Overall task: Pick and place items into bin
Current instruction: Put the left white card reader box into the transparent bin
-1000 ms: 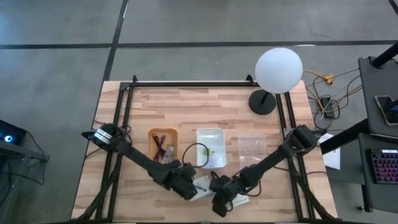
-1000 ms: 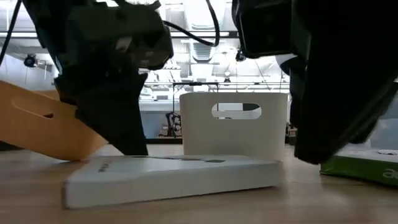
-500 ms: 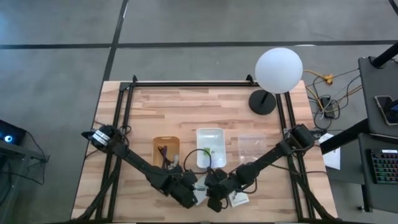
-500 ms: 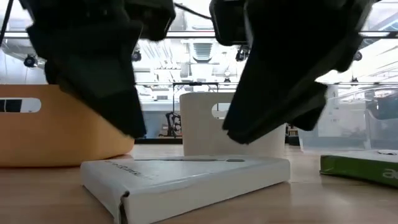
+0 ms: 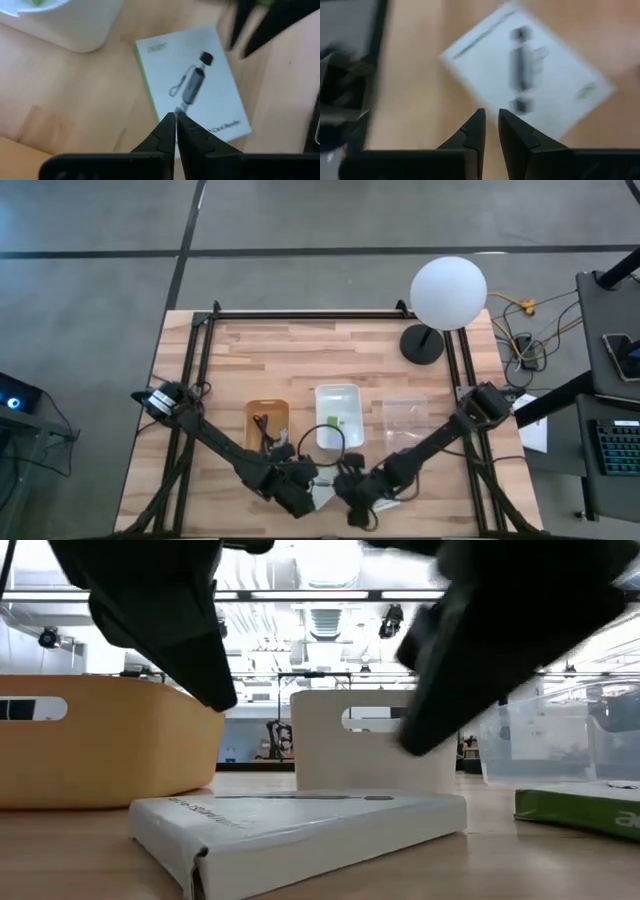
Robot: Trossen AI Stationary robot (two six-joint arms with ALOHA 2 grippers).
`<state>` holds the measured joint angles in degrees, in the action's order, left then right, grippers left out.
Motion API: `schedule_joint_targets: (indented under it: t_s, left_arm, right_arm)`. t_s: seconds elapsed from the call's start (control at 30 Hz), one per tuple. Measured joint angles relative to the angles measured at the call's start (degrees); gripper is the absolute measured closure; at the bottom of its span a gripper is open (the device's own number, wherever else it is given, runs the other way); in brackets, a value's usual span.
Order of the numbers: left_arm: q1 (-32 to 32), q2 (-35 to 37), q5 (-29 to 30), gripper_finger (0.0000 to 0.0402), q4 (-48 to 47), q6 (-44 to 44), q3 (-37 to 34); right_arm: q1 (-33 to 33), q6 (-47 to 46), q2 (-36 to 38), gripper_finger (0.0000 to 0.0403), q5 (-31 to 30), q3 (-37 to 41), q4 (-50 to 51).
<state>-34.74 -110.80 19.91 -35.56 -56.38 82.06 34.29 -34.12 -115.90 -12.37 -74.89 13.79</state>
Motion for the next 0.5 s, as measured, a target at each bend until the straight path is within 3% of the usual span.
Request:
schedule_joint_targets:
  t_s: [0.5]
  left_arm:
    - [2.55,-3.13,-0.40,0.0402,0.75,-0.16,-0.99]
  right_arm:
    - [1.50,1.58,-3.59,0.0360,-1.27,0.13,-0.63]
